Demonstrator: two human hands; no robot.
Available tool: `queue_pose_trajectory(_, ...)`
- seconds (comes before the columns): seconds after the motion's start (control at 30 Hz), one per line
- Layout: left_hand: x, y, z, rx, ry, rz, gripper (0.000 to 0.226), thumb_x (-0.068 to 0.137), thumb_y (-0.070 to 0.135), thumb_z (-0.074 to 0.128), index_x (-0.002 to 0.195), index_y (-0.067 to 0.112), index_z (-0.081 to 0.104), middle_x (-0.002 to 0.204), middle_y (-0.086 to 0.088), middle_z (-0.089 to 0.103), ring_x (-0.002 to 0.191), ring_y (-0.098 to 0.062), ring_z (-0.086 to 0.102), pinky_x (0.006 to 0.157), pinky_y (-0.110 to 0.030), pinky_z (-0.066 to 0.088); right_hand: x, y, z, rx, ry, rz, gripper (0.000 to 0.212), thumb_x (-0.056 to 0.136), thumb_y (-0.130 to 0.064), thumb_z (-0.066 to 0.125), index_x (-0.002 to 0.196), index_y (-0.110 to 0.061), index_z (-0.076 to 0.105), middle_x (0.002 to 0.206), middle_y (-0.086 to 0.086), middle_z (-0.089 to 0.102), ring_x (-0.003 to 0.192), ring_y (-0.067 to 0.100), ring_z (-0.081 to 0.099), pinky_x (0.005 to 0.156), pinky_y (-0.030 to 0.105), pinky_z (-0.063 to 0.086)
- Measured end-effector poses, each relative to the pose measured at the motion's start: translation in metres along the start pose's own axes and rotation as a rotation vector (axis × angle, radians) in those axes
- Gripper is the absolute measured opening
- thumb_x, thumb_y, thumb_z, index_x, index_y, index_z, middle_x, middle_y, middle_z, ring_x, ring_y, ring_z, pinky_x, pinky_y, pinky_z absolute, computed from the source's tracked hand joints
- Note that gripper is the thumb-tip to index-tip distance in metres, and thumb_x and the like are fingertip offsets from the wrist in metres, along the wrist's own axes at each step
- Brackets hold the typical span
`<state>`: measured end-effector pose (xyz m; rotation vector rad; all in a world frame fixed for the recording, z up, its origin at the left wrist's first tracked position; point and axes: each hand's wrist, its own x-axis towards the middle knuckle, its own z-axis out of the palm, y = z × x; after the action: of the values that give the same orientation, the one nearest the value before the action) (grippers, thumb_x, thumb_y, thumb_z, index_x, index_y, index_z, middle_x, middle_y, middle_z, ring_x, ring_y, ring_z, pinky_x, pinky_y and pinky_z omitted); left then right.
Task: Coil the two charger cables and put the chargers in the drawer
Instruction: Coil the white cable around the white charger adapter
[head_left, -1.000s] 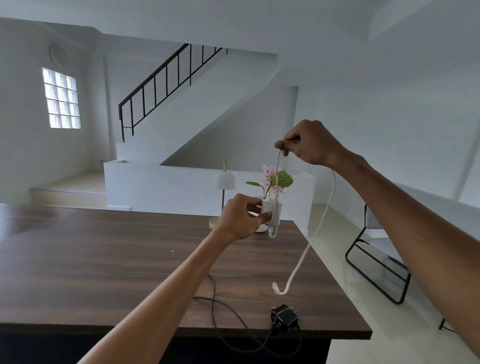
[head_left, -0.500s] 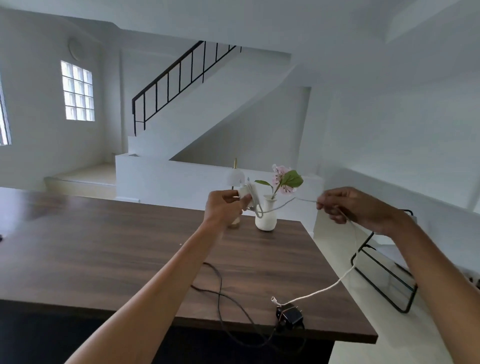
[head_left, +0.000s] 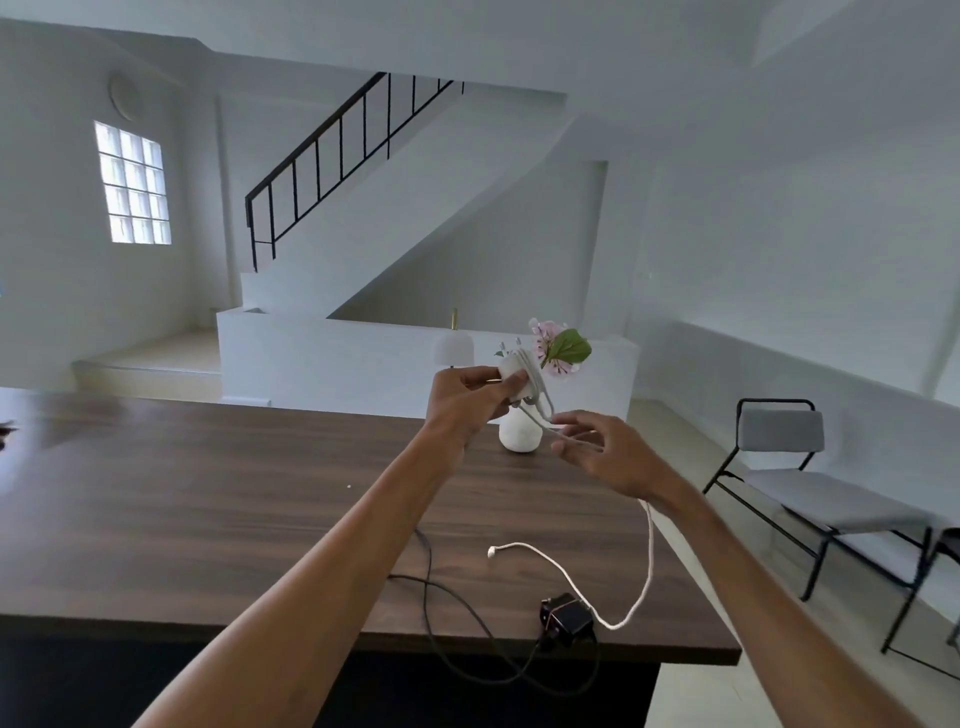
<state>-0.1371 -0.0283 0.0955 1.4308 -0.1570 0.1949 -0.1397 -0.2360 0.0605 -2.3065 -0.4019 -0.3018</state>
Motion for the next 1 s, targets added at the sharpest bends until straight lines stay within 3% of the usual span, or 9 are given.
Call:
queue_pose_trajectory(0.13, -0.005, 0.003, 0.000, -0.036, -0.042, -0.045, 0.024, 0.083, 0.024, 0.083, 0.099, 0.007, 0.077, 0.104, -0.015, 0.079, 0.084, -0.017, 0.073, 0.070, -0.014, 0.060, -0.001, -0.001, 0.024, 0.083, 0.173, -0.097, 0.014, 0.090, -0.018, 0.074, 0.093, -0.031, 0.078, 0.093, -0.014, 0.078, 0.093, -0.004, 0.071, 0.089, 0.016, 0.050)
queue_pose_trajectory(0.27, -0.008, 0.003, -0.002, -0.040, -0.060, -0.082, 0.037, 0.082, 0.024, 0.083, 0.111, 0.003, 0.074, 0.104, -0.015, 0.078, 0.074, -0.013, 0.072, 0.057, -0.011, 0.055, -0.009, -0.009, 0.038, 0.183, 0.336, -0.143, 0.017, 0.087, -0.011, 0.077, 0.089, -0.027, 0.078, 0.085, -0.017, 0.076, 0.084, -0.008, 0.071, 0.080, 0.003, 0.047)
queue_pose_trajectory(0.4, -0.007, -0.001, -0.002, -0.028, -0.071, -0.073, 0.035, 0.084, 0.025, 0.081, 0.111, 0.003, 0.076, 0.107, -0.012, 0.079, 0.097, -0.019, 0.076, 0.051, -0.009, 0.049, -0.019, -0.017, 0.051, 0.365, 0.403, -0.125, 0.012, 0.082, -0.008, 0.080, 0.084, -0.020, 0.081, 0.081, -0.004, 0.080, 0.078, 0.001, 0.074, 0.076, 0.006, 0.050)
queue_pose_trajectory(0.5, -0.007, -0.004, -0.001, -0.038, -0.083, -0.067, 0.036, 0.084, 0.024, 0.081, 0.113, 0.004, 0.075, 0.107, -0.011, 0.079, 0.102, -0.020, 0.076, 0.050, -0.009, 0.048, -0.020, -0.015, 0.056, 0.478, 0.396, -0.095, 0.026, 0.085, -0.004, 0.076, 0.079, -0.028, 0.077, 0.078, 0.004, 0.079, 0.072, 0.010, 0.074, 0.074, 0.015, 0.056)
queue_pose_trajectory(0.7, -0.004, -0.012, -0.001, -0.093, -0.075, -0.050, 0.033, 0.086, 0.020, 0.080, 0.113, 0.002, 0.075, 0.105, -0.013, 0.079, 0.078, -0.011, 0.075, 0.062, -0.012, 0.056, -0.021, -0.008, 0.055, 0.539, 0.231, -0.012, 0.020, 0.100, -0.007, 0.059, 0.089, -0.010, 0.075, 0.068, 0.008, 0.070, 0.072, 0.018, 0.069, 0.085, 0.042, 0.057)
queue_pose_trajectory(0.77, -0.003, -0.015, 0.000, -0.108, -0.061, -0.047, 0.033, 0.086, 0.017, 0.080, 0.113, 0.000, 0.074, 0.103, -0.012, 0.079, 0.081, -0.013, 0.076, 0.064, -0.015, 0.058, -0.022, -0.012, 0.053, 0.553, 0.154, -0.004, 0.024, 0.103, -0.007, 0.052, 0.090, -0.008, 0.072, 0.065, 0.005, 0.063, 0.066, 0.016, 0.065, 0.080, 0.039, 0.058)
queue_pose_trajectory(0.87, -0.003, -0.019, 0.002, -0.117, -0.031, -0.025, 0.032, 0.085, 0.013, 0.080, 0.113, -0.001, 0.073, 0.103, -0.013, 0.079, 0.083, -0.012, 0.076, 0.064, -0.018, 0.060, -0.025, -0.021, 0.052, 0.548, 0.103, 0.056, 0.027, 0.106, -0.009, 0.046, 0.091, -0.009, 0.068, 0.062, 0.003, 0.049, 0.053, 0.013, 0.049, 0.056, 0.027, 0.051)
queue_pose_trajectory(0.93, -0.002, -0.020, 0.003, -0.102, -0.006, 0.004, 0.033, 0.084, 0.013, 0.081, 0.113, 0.000, 0.074, 0.102, -0.011, 0.080, 0.086, -0.013, 0.077, 0.064, -0.019, 0.061, -0.026, -0.029, 0.052, 0.496, 0.153, 0.118, 0.028, 0.106, -0.014, 0.046, 0.091, -0.012, 0.070, 0.063, 0.003, 0.047, 0.051, 0.013, 0.040, 0.047, 0.020, 0.038)
queue_pose_trajectory(1.0, -0.001, -0.020, 0.003, -0.057, 0.019, 0.052, 0.033, 0.082, 0.013, 0.083, 0.112, 0.003, 0.075, 0.101, -0.007, 0.080, 0.089, -0.014, 0.078, 0.069, -0.022, 0.062, -0.026, -0.034, 0.053, 0.362, 0.241, 0.131, 0.024, 0.103, -0.020, 0.051, 0.094, -0.017, 0.073, 0.067, 0.006, 0.057, 0.055, 0.023, 0.041, 0.049, 0.020, 0.036)
